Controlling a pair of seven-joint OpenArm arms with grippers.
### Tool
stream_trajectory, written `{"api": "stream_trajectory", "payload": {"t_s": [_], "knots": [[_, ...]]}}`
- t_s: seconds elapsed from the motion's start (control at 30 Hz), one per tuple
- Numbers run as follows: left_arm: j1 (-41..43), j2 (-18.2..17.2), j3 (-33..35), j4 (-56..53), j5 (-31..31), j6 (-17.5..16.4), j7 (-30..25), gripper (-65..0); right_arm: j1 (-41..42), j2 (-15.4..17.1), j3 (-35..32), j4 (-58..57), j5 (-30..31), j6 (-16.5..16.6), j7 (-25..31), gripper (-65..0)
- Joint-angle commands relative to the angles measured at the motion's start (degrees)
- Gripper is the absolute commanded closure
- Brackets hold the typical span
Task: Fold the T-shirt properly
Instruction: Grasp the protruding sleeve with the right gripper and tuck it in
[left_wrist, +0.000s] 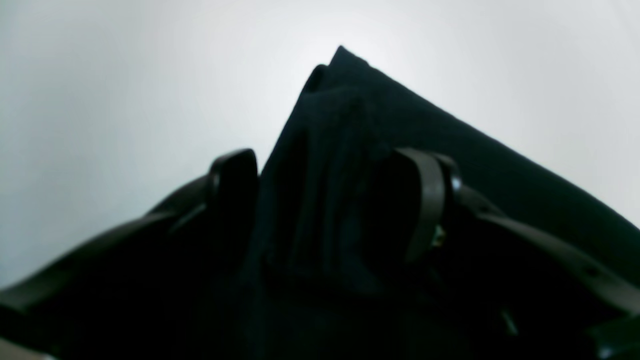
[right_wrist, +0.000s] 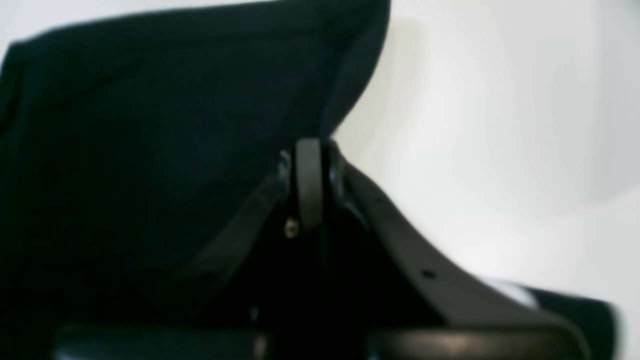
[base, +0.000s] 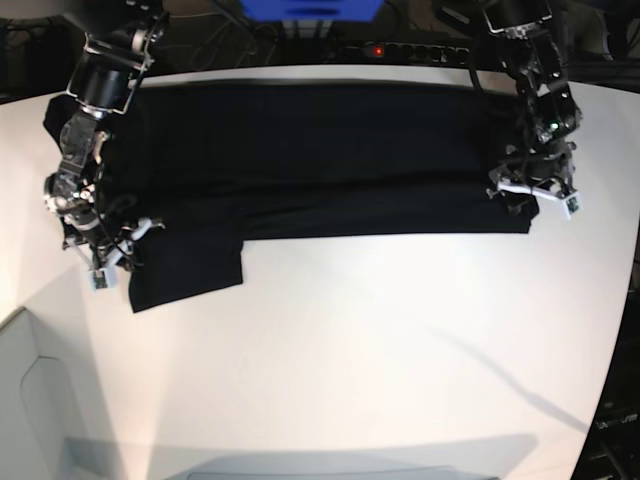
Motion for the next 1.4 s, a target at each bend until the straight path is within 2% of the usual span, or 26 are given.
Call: {"api": "stream_trajectory", "payload": {"t_s": [0.0, 0.17, 0.27, 0.47, 0.67, 0.9, 0.97, 1.03, 1.27, 1.37], "knots": [[-0.42, -0.75, -0.13, 1.15, -0.1, -0.12, -1.19, -39.9, 0.32, 0.61, 0.18, 3.65, 1.3, 0.26, 1.74, 0.0], [-0.42, -0.75, -0.31, 1.24, -0.1, -0.12, -1.19, -39.9, -4.78, -1.14, 0.18, 17.71, 1.3, 0.26, 1.74, 0.0], [-0.42, -0.75, -0.4, 1.24, -0.1, -0.12, -1.19, -39.9, -10.67, -1.67, 0.18, 27.38, 1.39, 0.26, 1.74, 0.0], [-0.33, -0.75, -0.57, 1.24, -0.1, -0.12, -1.01, -39.9, -22.19, -3.96, 0.27, 37.84, 1.56, 0.44, 2.26, 0.0], [-0.33, -0.84, -0.57, 1.85, -0.1, -0.12, -0.92, -39.9, -27.64, -3.96, 2.73, 38.02, 1.56, 0.53, 2.26, 0.0], [-0.42, -1.36, -0.57, 1.85, -0.1, -0.12, -0.92, -39.9, -27.64, -3.52, 7.83, 33.01, 1.56, 0.88, 2.26, 0.0], [-0.51, -1.36, -0.57, 1.85, -0.1, -0.12, -1.1, -39.9, -27.55, -3.52, 8.71, 31.6, 1.56, 2.5, 2.35, 0.0], [-0.51, -1.36, -0.57, 1.85, -0.1, -0.12, -1.1, -40.0, -27.64, -3.69, 10.12, 30.81, 1.48, 2.5, 2.35, 0.0], [-1.3, -1.36, -0.66, 2.03, -0.1, -0.12, -0.84, -40.0, -27.9, -3.96, 11.17, 30.46, 1.39, 2.5, 1.82, 0.0], [-1.21, -1.36, -1.98, 3.96, -0.1, -0.12, -0.75, -40.0, -27.99, -3.87, 11.17, 30.2, 1.3, 2.5, 1.74, -7.7]]}}
